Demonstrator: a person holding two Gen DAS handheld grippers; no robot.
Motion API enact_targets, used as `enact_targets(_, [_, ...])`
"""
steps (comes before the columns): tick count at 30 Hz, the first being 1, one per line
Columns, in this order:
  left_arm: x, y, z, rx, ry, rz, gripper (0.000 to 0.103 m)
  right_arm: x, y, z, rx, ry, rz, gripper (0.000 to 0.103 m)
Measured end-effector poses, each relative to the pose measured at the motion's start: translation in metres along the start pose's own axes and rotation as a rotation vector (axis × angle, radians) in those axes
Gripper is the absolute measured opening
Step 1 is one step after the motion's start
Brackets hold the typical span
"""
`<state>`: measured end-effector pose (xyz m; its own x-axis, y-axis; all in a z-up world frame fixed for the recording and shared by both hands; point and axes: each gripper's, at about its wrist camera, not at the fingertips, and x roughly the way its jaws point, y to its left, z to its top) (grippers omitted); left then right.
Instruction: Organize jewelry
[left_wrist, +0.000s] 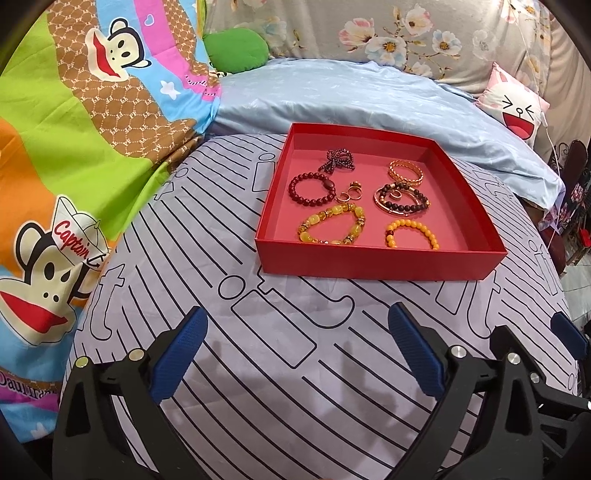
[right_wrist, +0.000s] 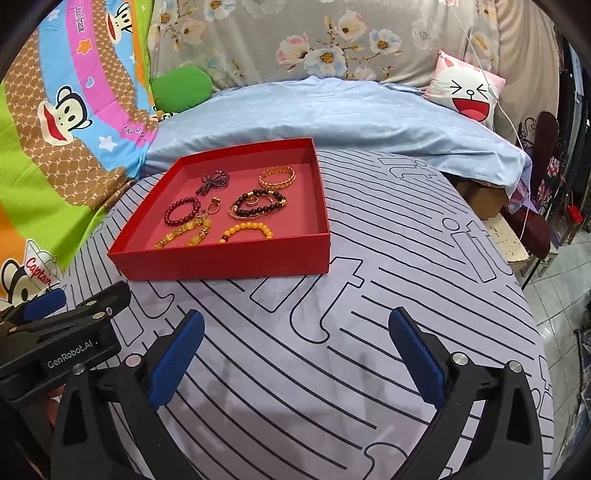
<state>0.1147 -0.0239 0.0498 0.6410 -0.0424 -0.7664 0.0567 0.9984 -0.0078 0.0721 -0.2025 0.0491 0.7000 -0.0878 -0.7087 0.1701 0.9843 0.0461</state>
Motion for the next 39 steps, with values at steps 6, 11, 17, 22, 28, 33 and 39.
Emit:
enact_targets(6, [0.0006, 0.0001, -0.0017, -0.008, 0.001, 0.018, 0.095, 0.0004, 0.001, -0.0013, 0.001, -0.001, -0.012, 0.096])
enact_targets(11, [-0.001, 0.0007, -0.0026, -0.009, -0.009, 0.022, 0.095, 0.0002, 0.0012, -0.0016, 0.003, 0.0, -0.011, 0.096])
enact_targets(17, [-0.001, 0.0005, -0.0032, -0.006, -0.014, 0.023, 0.095, 0.0002, 0.0013, -0.0016, 0.003, 0.0, -0.012, 0.096])
enact_targets(22, [-0.0003, 0.0004, -0.0034, -0.002, -0.012, 0.02, 0.095, 0.0004, 0.0018, -0.0018, 0.003, 0.004, -0.011, 0.096])
enact_targets(28, [-0.0005, 0.0007, -0.0036, -0.002, -0.013, 0.021, 0.094, 0.0006, 0.0021, -0.0019, 0.003, 0.002, -0.011, 0.096])
enact_targets(33, [-0.0001, 0.0014, -0.0044, -0.003, -0.014, 0.02, 0.094, 0.0013, 0.0023, -0.0027, 0.001, 0.006, -0.013, 0.096])
enact_targets(39, [0.0016, 0.0022, -0.0053, -0.005, -0.01, 0.02, 0.094, 0.0023, 0.0026, -0.0036, 0.0, 0.01, -0.015, 0.096])
